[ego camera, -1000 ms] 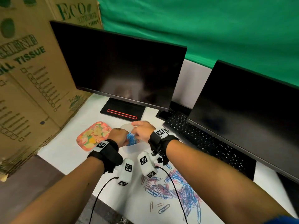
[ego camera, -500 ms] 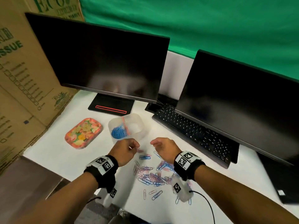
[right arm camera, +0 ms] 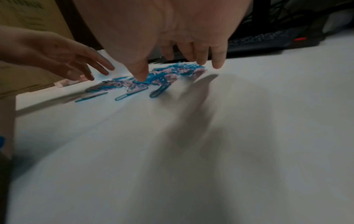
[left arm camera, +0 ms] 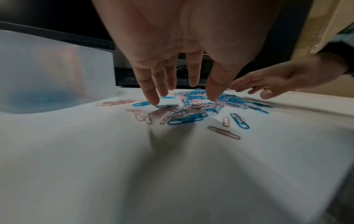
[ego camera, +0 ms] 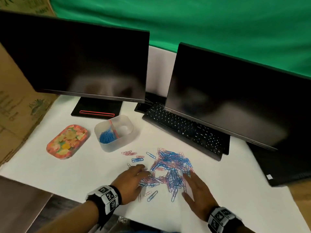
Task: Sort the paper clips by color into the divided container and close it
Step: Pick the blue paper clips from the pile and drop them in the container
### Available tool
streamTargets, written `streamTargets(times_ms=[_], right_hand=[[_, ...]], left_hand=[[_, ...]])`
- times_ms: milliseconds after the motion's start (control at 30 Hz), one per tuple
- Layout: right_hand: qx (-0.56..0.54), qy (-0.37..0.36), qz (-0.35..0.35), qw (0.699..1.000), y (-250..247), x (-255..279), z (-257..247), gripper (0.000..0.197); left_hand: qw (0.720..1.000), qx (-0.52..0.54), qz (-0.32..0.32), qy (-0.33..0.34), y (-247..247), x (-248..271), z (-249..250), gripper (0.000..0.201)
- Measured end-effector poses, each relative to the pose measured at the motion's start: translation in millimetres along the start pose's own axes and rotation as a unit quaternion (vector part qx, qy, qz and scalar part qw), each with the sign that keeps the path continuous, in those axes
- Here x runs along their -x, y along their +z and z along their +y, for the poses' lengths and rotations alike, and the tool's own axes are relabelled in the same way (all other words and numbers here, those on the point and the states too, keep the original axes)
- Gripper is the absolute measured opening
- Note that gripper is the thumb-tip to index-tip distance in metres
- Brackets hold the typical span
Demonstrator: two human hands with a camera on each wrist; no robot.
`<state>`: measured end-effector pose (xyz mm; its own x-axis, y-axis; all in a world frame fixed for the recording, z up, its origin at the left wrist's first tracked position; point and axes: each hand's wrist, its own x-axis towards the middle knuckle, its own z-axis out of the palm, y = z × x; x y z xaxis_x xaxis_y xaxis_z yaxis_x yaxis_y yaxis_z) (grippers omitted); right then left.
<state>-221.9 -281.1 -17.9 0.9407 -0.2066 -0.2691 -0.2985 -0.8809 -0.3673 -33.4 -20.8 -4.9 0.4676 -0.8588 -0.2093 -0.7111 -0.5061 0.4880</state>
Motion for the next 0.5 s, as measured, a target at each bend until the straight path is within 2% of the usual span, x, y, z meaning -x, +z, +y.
streamTargets(times_ms=[133, 300, 400, 500], right_hand=[[0.022, 0.048, -0.013, 0.999, 7.6, -16.3, -10.5, 0.085], [0.043, 0.080, -0.037, 0.995, 12.8, -52.5, -31.6, 0.091], [0.079, 0.016, -0.068, 0.994, 9.6, -56.8, -47.3, 0.085], [0.109, -0.059, -0.106, 0.987, 6.0, -52.7, -53.3, 0.068]], left_hand=[[0.994, -0.081, -0.069, 0.023, 3.8, -20.8, 19.3, 0.071], [0.990, -0.112, -0.074, 0.035, 7.1, -44.7, 42.2, 0.076], [0.993, -0.105, -0.057, 0.016, 4.8, -56.5, 46.4, 0.079], [0.990, -0.123, -0.073, 0.005, 3.2, -67.1, 40.6, 0.077]])
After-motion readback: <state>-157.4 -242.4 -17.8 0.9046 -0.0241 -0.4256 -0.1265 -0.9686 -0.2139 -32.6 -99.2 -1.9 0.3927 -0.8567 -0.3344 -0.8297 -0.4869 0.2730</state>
